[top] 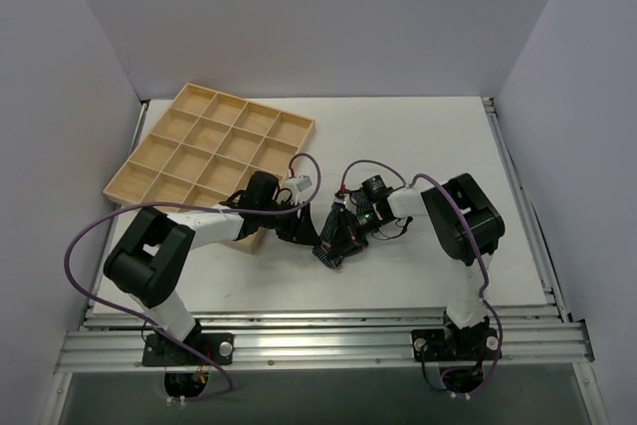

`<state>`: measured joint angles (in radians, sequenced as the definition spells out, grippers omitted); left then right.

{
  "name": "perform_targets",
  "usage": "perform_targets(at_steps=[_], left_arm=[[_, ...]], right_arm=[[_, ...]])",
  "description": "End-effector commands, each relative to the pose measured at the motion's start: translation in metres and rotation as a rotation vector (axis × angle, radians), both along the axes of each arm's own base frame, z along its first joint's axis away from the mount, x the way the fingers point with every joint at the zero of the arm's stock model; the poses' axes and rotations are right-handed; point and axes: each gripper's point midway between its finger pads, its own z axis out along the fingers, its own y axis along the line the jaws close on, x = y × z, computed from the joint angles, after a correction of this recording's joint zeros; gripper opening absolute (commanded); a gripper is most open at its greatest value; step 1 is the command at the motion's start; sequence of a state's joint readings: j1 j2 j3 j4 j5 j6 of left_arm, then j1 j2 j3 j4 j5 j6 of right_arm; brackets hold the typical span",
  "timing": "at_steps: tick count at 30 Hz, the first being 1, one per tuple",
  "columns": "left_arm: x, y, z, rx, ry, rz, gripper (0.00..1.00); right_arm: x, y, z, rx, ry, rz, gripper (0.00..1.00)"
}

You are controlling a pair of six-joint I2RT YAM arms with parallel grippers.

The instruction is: Roll the underwear

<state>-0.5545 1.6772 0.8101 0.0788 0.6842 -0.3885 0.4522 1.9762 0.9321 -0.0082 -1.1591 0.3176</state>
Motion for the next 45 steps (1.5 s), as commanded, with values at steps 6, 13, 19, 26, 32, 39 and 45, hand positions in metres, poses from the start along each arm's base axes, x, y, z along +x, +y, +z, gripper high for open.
perform_targets(at_steps=[6, 13, 19, 26, 32, 39, 45], left_arm=[[0.002, -0.007, -0.005, -0.049, -0.031, -0.051, 0.56], [0.006, -0.015, -0.009, -0.094, -0.021, -0.049, 0.56], [0.012, -0.022, -0.010, -0.119, -0.026, -0.055, 0.46], [0.016, -0.020, -0.029, -0.028, 0.057, -0.043, 0.03], [0.023, -0.011, -0.045, 0.086, 0.095, -0.012, 0.02], [0.020, -0.011, -0.050, 0.124, 0.131, -0.008, 0.02], [0.019, -0.019, -0.053, 0.140, 0.144, -0.014, 0.02]], right_arm=[[0.002, -0.001, -0.001, -0.017, 0.032, 0.009, 0.00], [0.000, -0.002, -0.002, -0.021, 0.043, 0.019, 0.00], [0.002, -0.002, -0.002, -0.028, 0.037, 0.024, 0.00], [0.029, -0.003, 0.009, -0.137, -0.086, -0.043, 0.22], [0.052, -0.011, 0.022, -0.240, -0.224, -0.110, 0.35], [0.069, -0.033, 0.041, -0.389, -0.396, -0.181, 0.41], [0.081, -0.066, 0.053, -0.663, -0.645, -0.296, 0.41]])
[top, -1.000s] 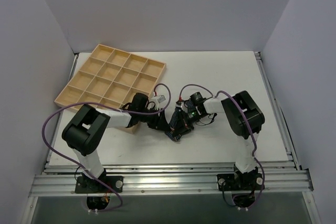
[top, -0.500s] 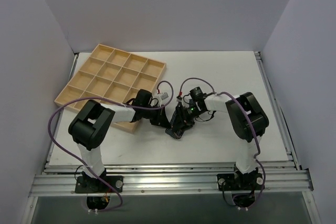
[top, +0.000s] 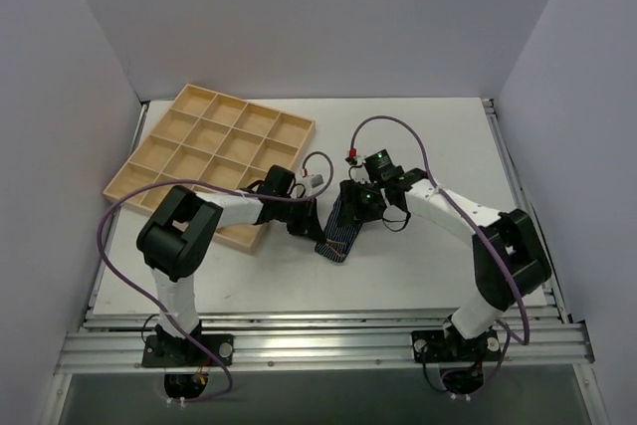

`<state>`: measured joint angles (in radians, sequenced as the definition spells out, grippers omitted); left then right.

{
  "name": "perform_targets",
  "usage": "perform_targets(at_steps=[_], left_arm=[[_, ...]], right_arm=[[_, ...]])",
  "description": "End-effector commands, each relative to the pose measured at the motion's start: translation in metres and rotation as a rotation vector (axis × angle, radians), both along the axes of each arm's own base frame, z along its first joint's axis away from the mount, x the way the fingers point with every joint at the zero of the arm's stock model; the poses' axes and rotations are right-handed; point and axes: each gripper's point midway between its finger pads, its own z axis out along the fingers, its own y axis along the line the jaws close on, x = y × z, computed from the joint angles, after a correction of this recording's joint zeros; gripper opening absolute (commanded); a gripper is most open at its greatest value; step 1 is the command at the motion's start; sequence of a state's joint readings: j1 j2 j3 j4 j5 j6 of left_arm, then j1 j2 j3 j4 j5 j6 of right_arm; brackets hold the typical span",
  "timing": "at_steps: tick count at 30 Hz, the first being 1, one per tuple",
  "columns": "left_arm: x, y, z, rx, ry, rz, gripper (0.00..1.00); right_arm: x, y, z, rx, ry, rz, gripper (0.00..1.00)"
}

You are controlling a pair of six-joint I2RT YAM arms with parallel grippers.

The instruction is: Roll the underwear

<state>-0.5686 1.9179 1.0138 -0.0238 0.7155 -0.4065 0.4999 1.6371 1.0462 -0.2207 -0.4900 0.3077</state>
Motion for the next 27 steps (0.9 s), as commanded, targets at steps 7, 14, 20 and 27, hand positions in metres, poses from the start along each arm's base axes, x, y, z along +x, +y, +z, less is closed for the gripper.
perform_targets(at_steps=[7, 14, 20, 27], left_arm=[[0.000, 0.002, -0.021, 0.103, 0.008, 0.005, 0.02], [0.003, 0.002, -0.022, 0.115, 0.019, 0.003, 0.02], [0.000, 0.002, -0.023, 0.120, 0.036, -0.003, 0.02], [-0.003, 0.002, -0.029, 0.132, 0.059, -0.012, 0.02]], right_arm=[[-0.006, -0.028, 0.048, -0.327, -0.474, -0.229, 0.43], [-0.025, 0.000, 0.073, -0.306, -0.622, -0.155, 0.46], [-0.040, 0.009, 0.040, -0.439, -0.583, 0.113, 0.49], [-0.046, 0.026, 0.022, -0.488, -0.567, 0.281, 0.49]])
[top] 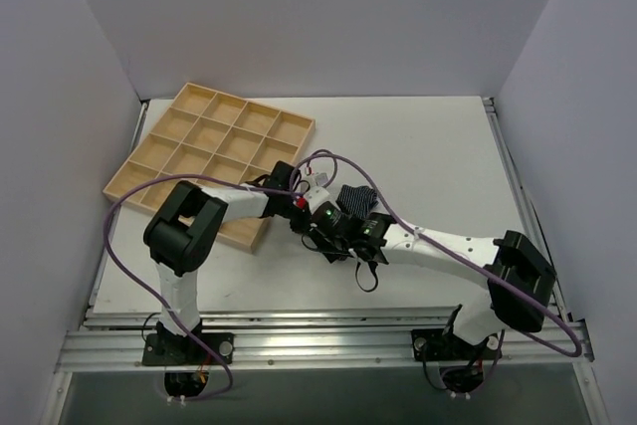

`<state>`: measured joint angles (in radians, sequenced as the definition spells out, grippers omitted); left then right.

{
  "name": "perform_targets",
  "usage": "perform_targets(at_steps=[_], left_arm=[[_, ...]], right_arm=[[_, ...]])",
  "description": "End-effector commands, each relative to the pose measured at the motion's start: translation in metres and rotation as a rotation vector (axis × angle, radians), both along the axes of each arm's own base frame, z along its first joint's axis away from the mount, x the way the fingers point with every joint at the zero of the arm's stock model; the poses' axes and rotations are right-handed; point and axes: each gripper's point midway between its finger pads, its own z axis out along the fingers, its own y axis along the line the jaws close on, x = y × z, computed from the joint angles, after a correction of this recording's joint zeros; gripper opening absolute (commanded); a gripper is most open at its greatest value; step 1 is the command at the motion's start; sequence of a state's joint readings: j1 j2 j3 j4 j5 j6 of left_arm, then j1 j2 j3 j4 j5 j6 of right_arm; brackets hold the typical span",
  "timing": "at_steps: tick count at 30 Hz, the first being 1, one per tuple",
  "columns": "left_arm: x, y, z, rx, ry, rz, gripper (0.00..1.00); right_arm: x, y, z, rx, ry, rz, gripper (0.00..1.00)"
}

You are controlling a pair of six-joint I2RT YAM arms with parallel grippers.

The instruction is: Roll the underwear

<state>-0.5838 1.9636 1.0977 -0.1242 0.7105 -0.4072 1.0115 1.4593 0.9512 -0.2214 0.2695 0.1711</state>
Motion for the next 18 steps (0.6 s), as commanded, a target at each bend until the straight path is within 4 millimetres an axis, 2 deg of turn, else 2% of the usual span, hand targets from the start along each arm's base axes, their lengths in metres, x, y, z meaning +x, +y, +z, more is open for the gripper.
perform_targets(at_steps=[1, 5, 12, 18], left_arm=[[-0.003, 0.010, -0.027, 0.096, 0.012, -0.002, 0.02], [-0.003, 0.009, -0.029, 0.100, 0.021, -0.006, 0.02], [-0.002, 0.010, -0.029, 0.109, 0.022, -0.009, 0.02], [-0.002, 0.010, -0.029, 0.119, 0.027, -0.015, 0.02]], right_arm=[[0.000, 0.012, 0.003, -0.066, -0.004, 0.102, 0.49], [-0.002, 0.015, -0.019, -0.133, 0.030, 0.151, 0.50], [0.003, 0.015, -0.038, -0.219, 0.041, 0.163, 0.50], [0.011, 0.001, -0.055, -0.353, 0.034, 0.159, 0.49]])
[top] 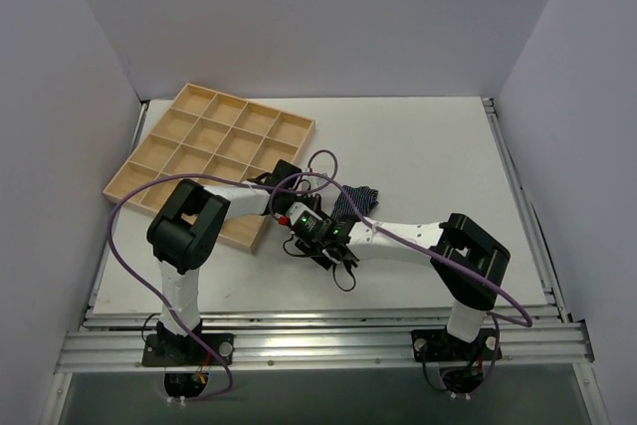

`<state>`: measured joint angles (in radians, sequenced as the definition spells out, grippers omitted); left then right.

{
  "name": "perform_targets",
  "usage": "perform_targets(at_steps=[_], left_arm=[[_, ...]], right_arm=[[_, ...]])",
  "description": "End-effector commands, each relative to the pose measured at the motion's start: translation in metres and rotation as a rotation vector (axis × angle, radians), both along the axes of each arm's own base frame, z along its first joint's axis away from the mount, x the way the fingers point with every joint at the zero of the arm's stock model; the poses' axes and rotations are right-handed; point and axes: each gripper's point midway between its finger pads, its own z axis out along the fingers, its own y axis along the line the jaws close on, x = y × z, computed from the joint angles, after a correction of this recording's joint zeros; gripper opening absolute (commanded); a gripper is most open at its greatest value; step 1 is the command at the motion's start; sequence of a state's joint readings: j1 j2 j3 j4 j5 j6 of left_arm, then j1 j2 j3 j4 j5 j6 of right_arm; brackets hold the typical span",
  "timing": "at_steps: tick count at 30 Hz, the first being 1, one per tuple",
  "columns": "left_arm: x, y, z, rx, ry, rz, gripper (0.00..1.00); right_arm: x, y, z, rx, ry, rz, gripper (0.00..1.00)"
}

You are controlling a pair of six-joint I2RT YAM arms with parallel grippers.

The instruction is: Roll the underwear

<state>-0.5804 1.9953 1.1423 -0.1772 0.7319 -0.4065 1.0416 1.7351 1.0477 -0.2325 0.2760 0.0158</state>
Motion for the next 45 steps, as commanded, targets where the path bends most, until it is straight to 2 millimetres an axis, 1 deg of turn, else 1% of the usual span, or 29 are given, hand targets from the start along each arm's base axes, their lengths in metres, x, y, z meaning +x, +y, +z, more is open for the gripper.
perform_targets(at_steps=[1, 4, 8, 13, 16, 19, 20, 21, 22, 23, 24, 25, 27, 28, 29, 30, 31, 32, 33, 34, 35, 36, 37, 38, 39, 40, 42, 44, 45], left_arm=[[-0.002, 0.012, -0.028, 0.115, -0.014, -0.010, 0.02], [-0.001, 0.012, -0.028, 0.118, -0.016, -0.013, 0.02], [0.000, 0.011, -0.028, 0.119, -0.016, -0.016, 0.02], [0.000, 0.013, -0.028, 0.120, -0.006, -0.015, 0.02], [0.000, 0.013, -0.030, 0.125, 0.001, -0.014, 0.02], [-0.002, 0.014, -0.030, 0.126, 0.009, -0.015, 0.02], [-0.001, 0.014, -0.030, 0.124, 0.011, -0.012, 0.02], [0.000, 0.014, -0.029, 0.123, 0.012, -0.008, 0.02], [0.001, 0.015, -0.026, 0.118, 0.014, 0.002, 0.04], [0.004, 0.015, -0.022, 0.111, 0.015, 0.010, 0.07], [0.007, 0.016, -0.019, 0.106, 0.014, 0.019, 0.14], [0.012, 0.019, -0.014, 0.111, 0.018, 0.042, 0.29], [0.018, 0.023, -0.008, 0.112, 0.021, 0.063, 0.34], [0.021, 0.024, -0.003, 0.105, 0.022, 0.079, 0.36], [0.029, 0.029, 0.000, 0.103, 0.021, 0.107, 0.38], [0.035, 0.032, 0.006, 0.099, 0.020, 0.134, 0.41], [0.042, 0.039, 0.008, 0.093, 0.023, 0.166, 0.46], [0.047, 0.041, 0.012, 0.085, 0.016, 0.181, 0.47], [0.050, 0.043, 0.015, 0.080, 0.011, 0.194, 0.47], [0.053, 0.045, 0.022, 0.073, 0.001, 0.204, 0.47], [0.059, 0.047, 0.026, 0.073, -0.013, 0.220, 0.47], [0.061, 0.047, 0.030, 0.068, -0.022, 0.224, 0.47], [0.063, 0.048, 0.035, 0.067, -0.032, 0.231, 0.47], [0.066, 0.050, 0.036, 0.076, -0.039, 0.240, 0.47], [0.068, 0.050, 0.040, 0.074, -0.048, 0.244, 0.48], [0.068, 0.051, 0.043, 0.070, -0.054, 0.247, 0.48], [0.069, 0.052, 0.043, 0.074, -0.058, 0.251, 0.48], [0.067, 0.053, 0.045, 0.072, -0.065, 0.252, 0.48], [0.065, 0.054, 0.046, 0.069, -0.073, 0.250, 0.48]], right_arm=[[0.008, -0.010, 0.003, -0.098, -0.038, 0.016, 0.49], [0.010, -0.009, 0.002, -0.106, -0.041, 0.026, 0.49], [0.007, -0.013, -0.013, -0.140, -0.011, 0.034, 0.48], [0.005, -0.009, -0.018, -0.131, 0.010, 0.048, 0.47], [0.004, -0.012, -0.028, -0.159, 0.035, 0.051, 0.46], [0.000, -0.008, -0.036, -0.145, 0.072, 0.056, 0.41], [0.002, -0.009, -0.039, -0.141, 0.089, 0.046, 0.33], [0.002, -0.008, -0.040, -0.128, 0.107, 0.033, 0.29], [-0.001, -0.006, -0.045, -0.113, 0.145, 0.030, 0.19], [-0.001, -0.006, -0.045, -0.091, 0.164, 0.016, 0.16], [-0.001, -0.003, -0.046, -0.058, 0.174, -0.003, 0.14], [-0.003, -0.001, -0.043, -0.029, 0.183, -0.008, 0.11], [-0.006, 0.007, -0.042, 0.072, 0.231, -0.059, 0.06], [-0.011, 0.004, -0.043, 0.096, 0.254, -0.071, 0.04], [-0.016, 0.011, -0.044, 0.152, 0.299, -0.067, 0.03], [-0.020, 0.007, -0.044, 0.178, 0.320, -0.098, 0.01], [-0.022, 0.007, -0.044, 0.203, 0.334, -0.106, 0.00], [-0.024, 0.012, -0.043, 0.250, 0.358, -0.104, 0.00], [-0.020, 0.009, -0.041, 0.277, 0.364, -0.128, 0.00], [-0.023, 0.006, -0.040, 0.305, 0.379, -0.146, 0.00], [-0.020, 0.008, -0.037, 0.345, 0.381, -0.152, 0.00], [-0.022, 0.011, -0.034, 0.386, 0.408, -0.149, 0.00], [-0.017, 0.009, -0.028, 0.431, 0.413, -0.176, 0.00], [-0.017, 0.005, -0.030, 0.450, 0.428, -0.184, 0.00], [-0.017, 0.011, -0.025, 0.501, 0.445, -0.167, 0.00], [-0.013, 0.008, -0.025, 0.514, 0.452, -0.183, 0.00], [-0.011, 0.008, -0.025, 0.541, 0.467, -0.181, 0.00], [-0.007, 0.009, -0.021, 0.598, 0.495, -0.184, 0.00], [-0.009, 0.008, -0.022, 0.615, 0.518, -0.188, 0.00]])
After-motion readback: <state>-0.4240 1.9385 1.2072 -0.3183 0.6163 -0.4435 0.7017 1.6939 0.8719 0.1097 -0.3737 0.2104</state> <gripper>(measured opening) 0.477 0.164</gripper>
